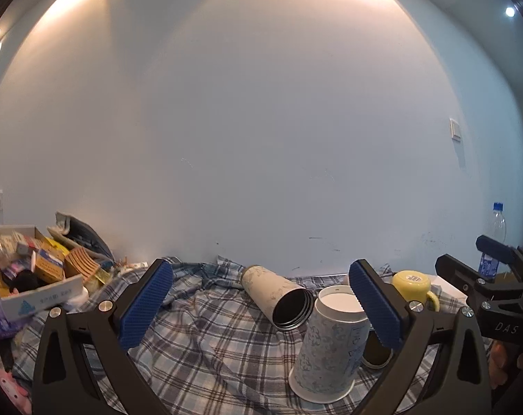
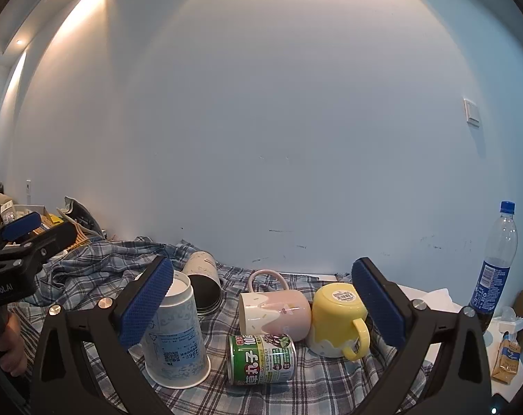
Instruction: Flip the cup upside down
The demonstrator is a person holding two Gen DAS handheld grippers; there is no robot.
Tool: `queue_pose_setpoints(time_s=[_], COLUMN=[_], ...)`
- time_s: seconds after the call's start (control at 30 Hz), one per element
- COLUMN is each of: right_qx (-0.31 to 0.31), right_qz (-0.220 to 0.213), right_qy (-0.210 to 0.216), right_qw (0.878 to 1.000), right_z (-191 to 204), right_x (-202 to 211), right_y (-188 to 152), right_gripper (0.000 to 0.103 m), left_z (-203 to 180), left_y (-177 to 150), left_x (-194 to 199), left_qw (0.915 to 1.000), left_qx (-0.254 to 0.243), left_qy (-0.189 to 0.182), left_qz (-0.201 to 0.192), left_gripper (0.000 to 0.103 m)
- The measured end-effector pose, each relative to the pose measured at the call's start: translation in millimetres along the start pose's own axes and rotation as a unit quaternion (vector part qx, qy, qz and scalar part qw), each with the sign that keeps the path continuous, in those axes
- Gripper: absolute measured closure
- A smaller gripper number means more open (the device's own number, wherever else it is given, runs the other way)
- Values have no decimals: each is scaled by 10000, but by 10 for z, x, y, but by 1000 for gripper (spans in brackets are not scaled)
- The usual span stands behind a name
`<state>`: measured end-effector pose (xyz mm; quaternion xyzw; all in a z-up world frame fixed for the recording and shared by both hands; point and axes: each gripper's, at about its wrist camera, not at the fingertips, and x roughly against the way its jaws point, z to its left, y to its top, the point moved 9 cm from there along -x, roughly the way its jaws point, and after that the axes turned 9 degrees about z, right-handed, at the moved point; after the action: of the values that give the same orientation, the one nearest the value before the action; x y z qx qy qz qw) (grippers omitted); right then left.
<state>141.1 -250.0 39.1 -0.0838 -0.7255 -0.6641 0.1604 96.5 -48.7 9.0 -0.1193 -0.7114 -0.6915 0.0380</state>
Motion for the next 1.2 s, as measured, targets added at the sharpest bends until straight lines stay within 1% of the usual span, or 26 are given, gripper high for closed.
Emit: queue_pose_setpoints(time_s=[0.07, 0.13, 0.3, 0.4, 0.5, 0.7, 0.87, 1.03, 1.2], right_qx=[14, 4, -6, 79, 114, 2, -13, 22, 11], right_qz=[20, 58, 71, 137, 163, 189, 197, 200, 234], right_qy=[9, 8, 0, -18, -20, 4, 28, 15, 19], right_qw=[10000, 10000, 10000, 9999, 9998, 9998, 9998, 9998, 9997], right_z=[7, 4, -2, 31, 48, 8, 6, 17, 18], right_x=[-11, -24, -24, -50, -61, -62, -55, -52, -74], right_y=[-7, -17, -17, -37, -52, -54, -57, -58, -64], right_gripper=[0, 0, 0, 0, 0, 0, 0, 0, 0], left_z=[-10, -22, -38, 17, 78, 88, 49, 68, 93], left_y=[21, 16, -25, -59, -83, -57, -74, -111, -137], left_x=[38, 42, -23, -93, -141, -101, -121, -160, -189], left_qw=[9999, 9999, 9998, 9995, 9991, 9991, 9991, 9989, 9983], left_qx=[-66, -74, -125, -30, 116, -35, -107, 61, 162], left_qy=[89, 80, 135, 205, 188, 381, 327, 198, 194], left_qz=[-104, -98, 68, 236, 353, 194, 262, 425, 525], left_gripper=[0, 0, 0, 0, 0, 0, 0, 0, 0])
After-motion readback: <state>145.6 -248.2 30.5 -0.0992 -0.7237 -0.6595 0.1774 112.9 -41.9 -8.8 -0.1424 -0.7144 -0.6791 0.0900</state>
